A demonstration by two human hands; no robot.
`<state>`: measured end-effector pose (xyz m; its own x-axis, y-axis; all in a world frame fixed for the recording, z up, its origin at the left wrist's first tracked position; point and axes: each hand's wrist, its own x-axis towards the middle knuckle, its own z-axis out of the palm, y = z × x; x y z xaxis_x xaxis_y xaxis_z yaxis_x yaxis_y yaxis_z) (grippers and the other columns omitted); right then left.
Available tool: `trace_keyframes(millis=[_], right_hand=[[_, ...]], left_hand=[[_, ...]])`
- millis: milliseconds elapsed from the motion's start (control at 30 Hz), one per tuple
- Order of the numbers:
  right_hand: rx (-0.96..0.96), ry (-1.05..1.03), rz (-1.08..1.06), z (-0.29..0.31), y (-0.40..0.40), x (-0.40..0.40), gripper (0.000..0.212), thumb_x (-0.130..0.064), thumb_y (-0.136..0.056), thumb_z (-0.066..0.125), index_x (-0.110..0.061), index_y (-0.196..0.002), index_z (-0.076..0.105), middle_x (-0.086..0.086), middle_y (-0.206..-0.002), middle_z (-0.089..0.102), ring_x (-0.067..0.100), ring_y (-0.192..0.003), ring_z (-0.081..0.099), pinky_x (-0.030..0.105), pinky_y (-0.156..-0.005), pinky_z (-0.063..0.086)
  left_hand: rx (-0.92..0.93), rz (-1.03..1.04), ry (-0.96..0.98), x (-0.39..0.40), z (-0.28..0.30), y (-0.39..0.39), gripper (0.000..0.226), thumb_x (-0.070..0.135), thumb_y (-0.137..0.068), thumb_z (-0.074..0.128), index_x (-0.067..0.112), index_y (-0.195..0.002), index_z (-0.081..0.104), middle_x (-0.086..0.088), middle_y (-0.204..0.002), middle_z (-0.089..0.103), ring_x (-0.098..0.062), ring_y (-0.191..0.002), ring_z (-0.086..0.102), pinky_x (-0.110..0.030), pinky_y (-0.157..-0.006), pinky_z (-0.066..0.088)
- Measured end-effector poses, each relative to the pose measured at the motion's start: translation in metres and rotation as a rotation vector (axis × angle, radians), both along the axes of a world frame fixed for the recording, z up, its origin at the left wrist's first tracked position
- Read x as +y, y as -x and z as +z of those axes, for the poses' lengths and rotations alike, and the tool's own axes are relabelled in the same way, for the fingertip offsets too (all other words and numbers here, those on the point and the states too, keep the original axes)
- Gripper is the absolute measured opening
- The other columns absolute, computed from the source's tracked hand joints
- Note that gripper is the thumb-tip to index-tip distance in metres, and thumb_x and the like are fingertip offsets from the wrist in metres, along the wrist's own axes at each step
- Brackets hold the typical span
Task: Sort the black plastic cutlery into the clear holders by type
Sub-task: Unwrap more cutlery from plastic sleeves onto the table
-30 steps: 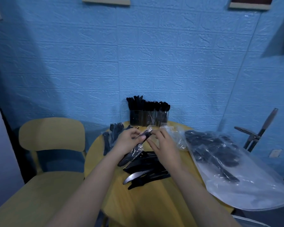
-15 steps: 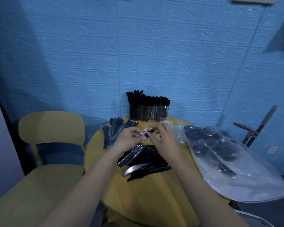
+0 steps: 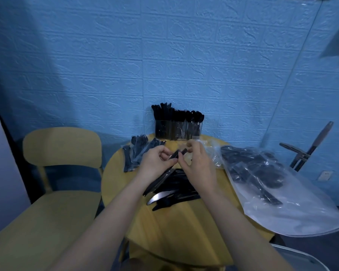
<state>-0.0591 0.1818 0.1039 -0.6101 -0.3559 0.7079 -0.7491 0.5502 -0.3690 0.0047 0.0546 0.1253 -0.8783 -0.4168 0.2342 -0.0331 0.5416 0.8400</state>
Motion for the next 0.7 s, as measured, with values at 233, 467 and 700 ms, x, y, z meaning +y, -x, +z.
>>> trace_keyframes(millis=[233,467,700], right_hand=[[0.047,0.063,-0.005,0.001,-0.002,0.000,0.009,-0.015,-0.091,0.058,-0.008,-0.091,0.064,0.000,-0.087,0.057,0.015,-0.075,0.056,0.023,-0.055,0.043],[-0.212,0.206,-0.008,0.009,0.000,0.010,0.011,-0.020,-0.094,0.055,-0.015,-0.084,0.056,-0.003,-0.081,0.058,0.009,-0.068,0.052,0.015,-0.058,0.037],[-0.222,0.171,-0.039,0.006,-0.001,-0.001,0.012,-0.020,-0.093,0.056,-0.013,-0.084,0.054,-0.001,-0.080,0.058,0.009,-0.065,0.051,0.012,-0.054,0.039]], left_hand=[[-0.049,-0.237,-0.208,-0.005,0.002,-0.015,0.038,0.015,-0.081,0.073,0.026,-0.114,0.058,0.009,-0.103,0.064,-0.003,-0.090,0.063,-0.014,-0.071,0.051],[-0.266,-0.313,-0.163,-0.017,-0.019,-0.028,0.035,0.017,-0.089,0.065,0.028,-0.119,0.053,0.007,-0.111,0.065,-0.010,-0.101,0.063,-0.021,-0.079,0.051],[-0.213,-0.407,-0.244,0.019,-0.035,-0.023,0.060,0.027,-0.081,0.074,0.032,-0.128,0.037,0.011,-0.117,0.054,-0.005,-0.107,0.056,-0.022,-0.092,0.048]])
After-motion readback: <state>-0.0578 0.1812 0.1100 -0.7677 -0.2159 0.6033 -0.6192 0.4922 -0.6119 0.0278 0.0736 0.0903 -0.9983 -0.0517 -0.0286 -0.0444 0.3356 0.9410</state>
